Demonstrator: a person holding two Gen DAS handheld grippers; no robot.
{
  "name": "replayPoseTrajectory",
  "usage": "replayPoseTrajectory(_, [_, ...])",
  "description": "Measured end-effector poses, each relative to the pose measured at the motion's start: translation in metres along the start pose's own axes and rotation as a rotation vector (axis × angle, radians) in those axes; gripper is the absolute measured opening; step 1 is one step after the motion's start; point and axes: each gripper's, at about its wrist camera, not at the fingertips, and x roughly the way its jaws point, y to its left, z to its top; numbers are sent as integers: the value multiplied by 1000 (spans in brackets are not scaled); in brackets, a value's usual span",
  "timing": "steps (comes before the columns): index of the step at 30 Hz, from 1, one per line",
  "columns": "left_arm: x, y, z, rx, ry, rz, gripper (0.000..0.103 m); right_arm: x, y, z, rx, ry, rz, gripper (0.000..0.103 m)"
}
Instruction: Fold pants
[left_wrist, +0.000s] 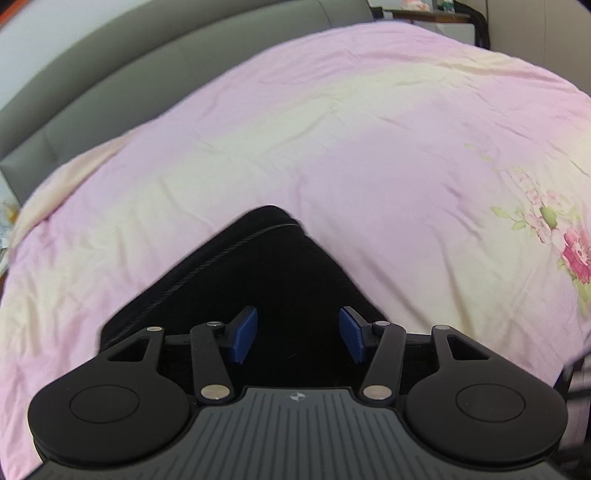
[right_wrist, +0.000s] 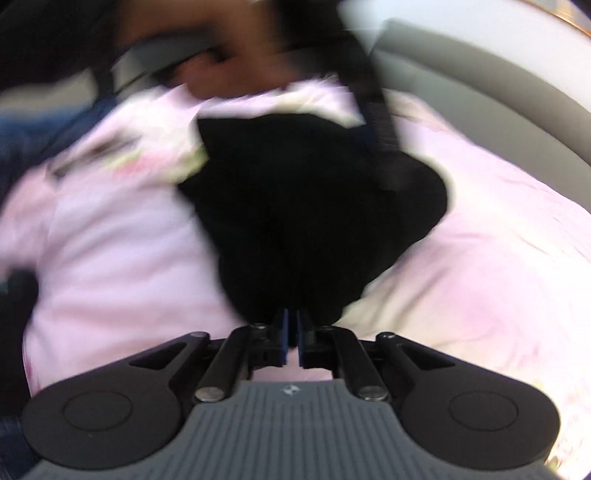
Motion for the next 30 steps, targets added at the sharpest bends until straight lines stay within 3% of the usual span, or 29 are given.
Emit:
replayPoseTrajectory(2, [-12, 23, -6, -68, -7, -9, 65, -2, -11, 5, 32, -20, -22, 31])
replayPoseTrajectory(6, [-19, 69, -11, -234, 5, 16, 70, 16, -20, 16, 65, -19, -73, 37])
replayPoseTrajectory(7, [-20, 76, -12, -252, -1, 15, 71, 24, -24, 16, 107, -7, -55, 33])
replayPoseTrajectory(8, [-22, 80, -12, -264, -11, 13, 75, 31, -28, 15, 143, 24, 8, 4])
replayPoseTrajectory(9, [-23, 83, -12, -275, -18, 15, 77, 36, -28, 14, 150, 58, 70, 6])
replayPoseTrajectory(12, [-24, 95, -13, -315, -40, 19, 84, 29, -20, 15, 66, 55, 76, 5])
replayPoseTrajectory(15, [-18, 112, -18, -374, -17, 47, 84, 17, -45, 17, 205, 35, 105, 6])
replayPoseTrajectory(19, [-13, 130, -42, -456, 35, 35, 84, 1, -84, 14, 376, -11, 87, 29])
replayPoseTrajectory(27, [-25, 147, -83, -451, 78, 35, 88, 7, -119, 18, 505, -15, 33, 33])
replayPoseTrajectory(30, [-48, 167, -77, -320, 112, 155, 82, 9, -122, 30, 497, -4, 17, 35])
